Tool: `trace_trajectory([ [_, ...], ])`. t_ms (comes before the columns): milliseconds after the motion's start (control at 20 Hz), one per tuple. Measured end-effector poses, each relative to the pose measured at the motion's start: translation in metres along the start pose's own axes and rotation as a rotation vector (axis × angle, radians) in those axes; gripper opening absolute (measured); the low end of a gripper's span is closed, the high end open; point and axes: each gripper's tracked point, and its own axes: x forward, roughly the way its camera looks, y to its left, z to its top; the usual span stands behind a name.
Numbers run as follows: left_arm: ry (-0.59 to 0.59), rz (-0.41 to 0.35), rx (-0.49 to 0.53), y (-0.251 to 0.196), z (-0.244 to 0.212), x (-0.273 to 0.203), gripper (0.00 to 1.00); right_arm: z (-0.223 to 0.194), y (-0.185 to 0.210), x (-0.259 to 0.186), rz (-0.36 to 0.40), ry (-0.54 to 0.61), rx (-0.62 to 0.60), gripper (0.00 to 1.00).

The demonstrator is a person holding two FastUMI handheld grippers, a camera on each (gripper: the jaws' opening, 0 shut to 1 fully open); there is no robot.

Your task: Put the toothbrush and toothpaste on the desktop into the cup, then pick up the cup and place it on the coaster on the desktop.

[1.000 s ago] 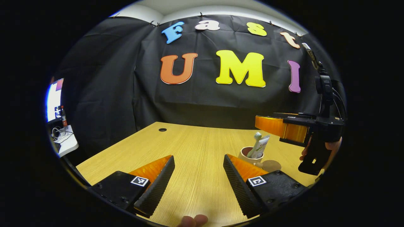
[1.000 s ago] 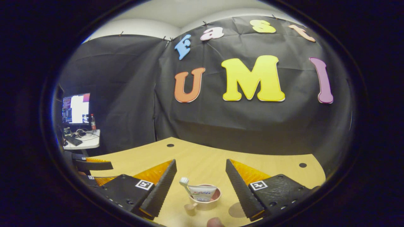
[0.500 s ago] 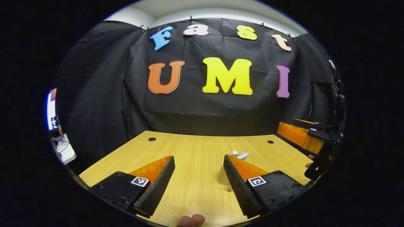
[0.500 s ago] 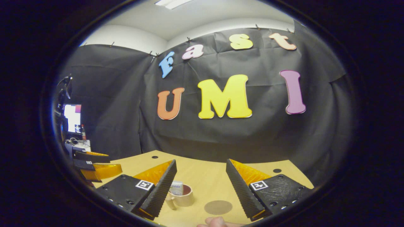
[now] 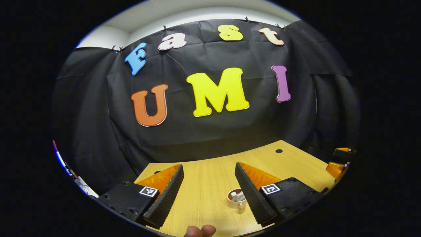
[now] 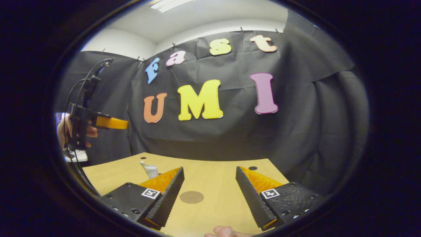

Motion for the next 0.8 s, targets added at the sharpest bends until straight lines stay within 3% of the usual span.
trace_trajectory([
  [100, 0.094, -0.086, -0.055, -0.023, 0.001, 0.013, 0.98, -0.016, -0.022, -0.018, -0.013, 0.034, 0.000, 0.95],
  [200, 0.261, -0.151, -0.089, -0.045, -0.014, 0.021, 0.99, -0.028, -0.042, -0.030, -0.032, 0.061, 0.013, 0.96],
  [450, 0.669, -0.163, -0.056, -0.071, -0.090, 0.019, 1.00, -0.037, -0.071, -0.035, -0.081, 0.067, 0.110, 0.95],
  [800, 1.066, -0.157, -0.218, -0.083, -0.181, 0.006, 1.00, -0.048, -0.036, -0.027, 0.011, 0.080, 0.153, 0.95],
])
